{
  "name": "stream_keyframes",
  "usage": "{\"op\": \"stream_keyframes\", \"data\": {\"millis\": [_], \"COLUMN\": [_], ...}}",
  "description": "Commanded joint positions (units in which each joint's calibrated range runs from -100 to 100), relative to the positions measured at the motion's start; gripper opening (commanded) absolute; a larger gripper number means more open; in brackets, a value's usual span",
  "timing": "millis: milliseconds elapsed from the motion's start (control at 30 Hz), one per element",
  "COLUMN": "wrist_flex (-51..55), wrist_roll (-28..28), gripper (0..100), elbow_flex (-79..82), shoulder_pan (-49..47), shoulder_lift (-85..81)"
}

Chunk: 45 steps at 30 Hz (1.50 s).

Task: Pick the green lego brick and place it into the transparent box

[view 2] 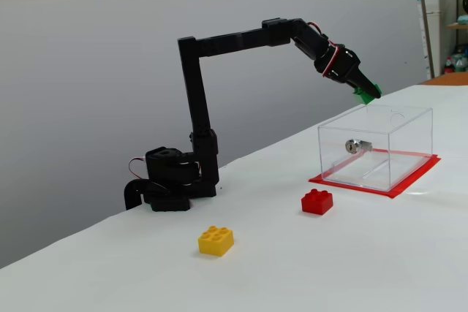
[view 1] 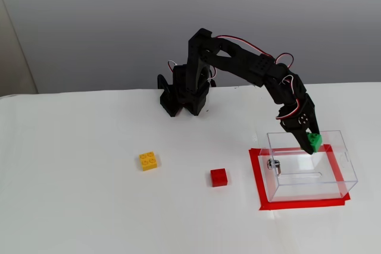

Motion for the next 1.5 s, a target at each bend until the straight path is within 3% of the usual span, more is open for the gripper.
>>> {"op": "stream_keyframes", "data": {"millis": [0, 767, 1033, 1467], "wrist_flex": [0.1, 0.1, 0.2, 6.1], "wrist_roll": [0.2, 0.1, 0.2, -0.2], "gripper": [25, 27, 1, 1], "elbow_flex": [-2.6, -2.6, -3.0, -2.0], "shoulder_pan": [0.2, 0.9, 2.9, 11.7], "shoulder_lift": [-0.3, -1.0, -1.9, -11.2]}}
